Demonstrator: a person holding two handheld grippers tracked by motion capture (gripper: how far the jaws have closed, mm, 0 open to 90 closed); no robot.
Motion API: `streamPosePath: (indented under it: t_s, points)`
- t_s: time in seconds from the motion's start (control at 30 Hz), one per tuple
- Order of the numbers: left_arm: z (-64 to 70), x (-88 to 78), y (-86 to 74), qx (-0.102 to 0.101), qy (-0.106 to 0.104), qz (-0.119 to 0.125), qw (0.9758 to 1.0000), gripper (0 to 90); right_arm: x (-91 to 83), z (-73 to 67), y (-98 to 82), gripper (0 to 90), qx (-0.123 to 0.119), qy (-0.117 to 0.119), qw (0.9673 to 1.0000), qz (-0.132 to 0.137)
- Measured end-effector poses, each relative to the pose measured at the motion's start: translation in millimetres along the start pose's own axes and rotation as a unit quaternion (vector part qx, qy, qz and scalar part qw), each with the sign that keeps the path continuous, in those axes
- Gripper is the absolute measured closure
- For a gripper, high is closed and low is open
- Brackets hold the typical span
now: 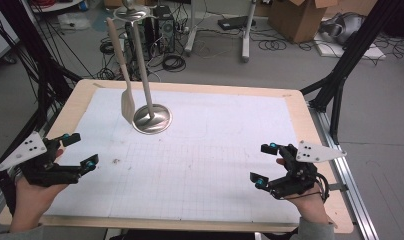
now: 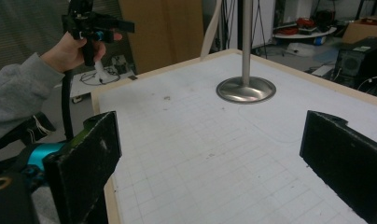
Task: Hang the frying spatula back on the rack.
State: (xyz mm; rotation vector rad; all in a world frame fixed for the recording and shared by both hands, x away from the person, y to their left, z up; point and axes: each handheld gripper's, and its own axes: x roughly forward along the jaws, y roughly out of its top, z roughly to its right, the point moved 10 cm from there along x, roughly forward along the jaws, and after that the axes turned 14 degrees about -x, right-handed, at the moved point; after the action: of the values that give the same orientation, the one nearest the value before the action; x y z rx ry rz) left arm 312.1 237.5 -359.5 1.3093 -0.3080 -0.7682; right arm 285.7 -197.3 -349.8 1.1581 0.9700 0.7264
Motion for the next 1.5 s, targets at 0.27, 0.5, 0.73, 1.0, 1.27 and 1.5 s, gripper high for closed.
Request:
streamPosePath:
  t_s: [0.27, 0.5, 0.73, 1.0, 1.27, 1.5]
  points:
    - [-6.2, -5.1, -4.9, -0.003, 0.008, 0.006, 0.9999, 8.4, -5.9, 5.3, 1.8, 4.2, -0.001, -0.019, 0.9998, 0.010]
    - [-5.6, -4.4, -10.6, 0.000, 0.005, 0.006, 1.0000, 8.4, -12.0, 11.4, 1.9, 4.2, -0.003, -0.038, 0.9991, 0.020]
    - [-6.7, -11.6, -10.6, 0.002, -0.002, 0.025, 0.9997, 8.4, -15.7, 15.5, -1.3, 4.2, -0.005, -0.050, 0.9985, 0.020]
    - [-16.3, -29.7, -19.2, -0.003, -0.006, 0.044, 0.9990, 8.5, -18.8, 22.6, -4.1, 4.2, 0.000, -0.066, 0.9965, 0.053]
    - [-18.2, -26.6, -21.1, -0.005, -0.003, 0.047, 0.9989, 8.5, -31.6, 26.7, -5.2, 4.2, -0.015, -0.081, 0.9922, 0.093]
    - [-18.4, -24.2, -20.1, -0.008, 0.000, 0.053, 0.9985, 8.5, -40.9, 33.1, -20.4, 4.2, 0.002, -0.090, 0.9913, 0.095]
